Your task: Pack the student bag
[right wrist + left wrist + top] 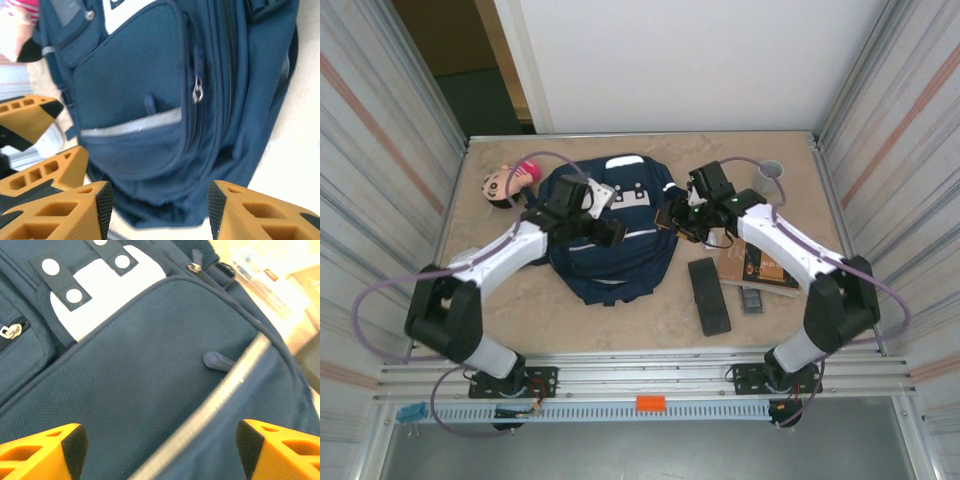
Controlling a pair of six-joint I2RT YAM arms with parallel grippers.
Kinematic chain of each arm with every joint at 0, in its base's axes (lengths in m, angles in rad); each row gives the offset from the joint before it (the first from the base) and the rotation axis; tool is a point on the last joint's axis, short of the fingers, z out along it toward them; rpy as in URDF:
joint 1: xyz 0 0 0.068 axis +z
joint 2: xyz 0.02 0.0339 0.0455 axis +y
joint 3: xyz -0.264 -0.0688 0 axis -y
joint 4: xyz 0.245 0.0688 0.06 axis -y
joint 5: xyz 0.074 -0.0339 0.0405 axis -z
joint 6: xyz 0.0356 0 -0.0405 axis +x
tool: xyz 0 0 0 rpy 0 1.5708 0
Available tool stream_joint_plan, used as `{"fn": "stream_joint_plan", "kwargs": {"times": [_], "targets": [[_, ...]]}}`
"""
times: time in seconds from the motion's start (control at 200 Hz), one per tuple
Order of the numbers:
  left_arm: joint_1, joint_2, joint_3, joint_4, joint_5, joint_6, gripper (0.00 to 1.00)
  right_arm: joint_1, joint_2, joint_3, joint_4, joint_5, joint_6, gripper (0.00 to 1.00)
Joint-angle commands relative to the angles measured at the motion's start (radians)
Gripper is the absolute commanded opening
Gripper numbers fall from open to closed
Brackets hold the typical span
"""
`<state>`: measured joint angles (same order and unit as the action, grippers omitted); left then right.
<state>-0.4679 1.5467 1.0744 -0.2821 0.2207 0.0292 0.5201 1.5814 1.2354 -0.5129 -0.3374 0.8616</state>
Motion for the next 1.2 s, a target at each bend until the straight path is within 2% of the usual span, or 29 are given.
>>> {"fn": "stream_joint_plan", "kwargs": {"times": [0.0,0.155,0.311,0.496,0.646,0.722,0.827,0.982,1.198], "targets": [[0.000,0.106,0.062,-0.055,-0.055,0.032,0.79,0.015,0.128,0.038,0.083,0.022,-0.035,0.50],[0.002,0.166,0.048,-0.110,-0.075,0.024,0.78,0.051,0.248,0.059,0.102,0.048,-0.026,0.48],[0.002,0.116,-0.055,-0.125,-0.117,0.000,0.78,0.130,0.223,-0.018,0.156,0.064,0.031,0.48],[-0.003,0.011,-0.075,-0.162,-0.106,-0.029,0.78,0.142,0.103,-0.058,0.129,0.110,0.062,0.49],[-0.049,-0.048,0.027,-0.169,-0.075,-0.054,0.79,0.053,-0.094,-0.099,0.078,0.126,0.073,0.50],[-0.091,-0.031,0.090,-0.147,-0.064,-0.057,0.79,-0.026,-0.214,-0.154,0.070,0.100,0.095,0.51],[-0.160,0.043,0.184,-0.092,-0.020,-0.034,0.78,-0.188,-0.354,-0.230,0.050,0.026,0.101,0.53],[-0.245,0.221,0.364,-0.056,0.126,0.081,0.70,-0.544,-0.460,-0.285,-0.060,-0.159,0.030,0.55],[-0.367,0.458,0.613,-0.039,0.173,0.151,0.69,-1.040,-0.561,-0.447,-0.115,-0.375,-0.019,0.56]]}}
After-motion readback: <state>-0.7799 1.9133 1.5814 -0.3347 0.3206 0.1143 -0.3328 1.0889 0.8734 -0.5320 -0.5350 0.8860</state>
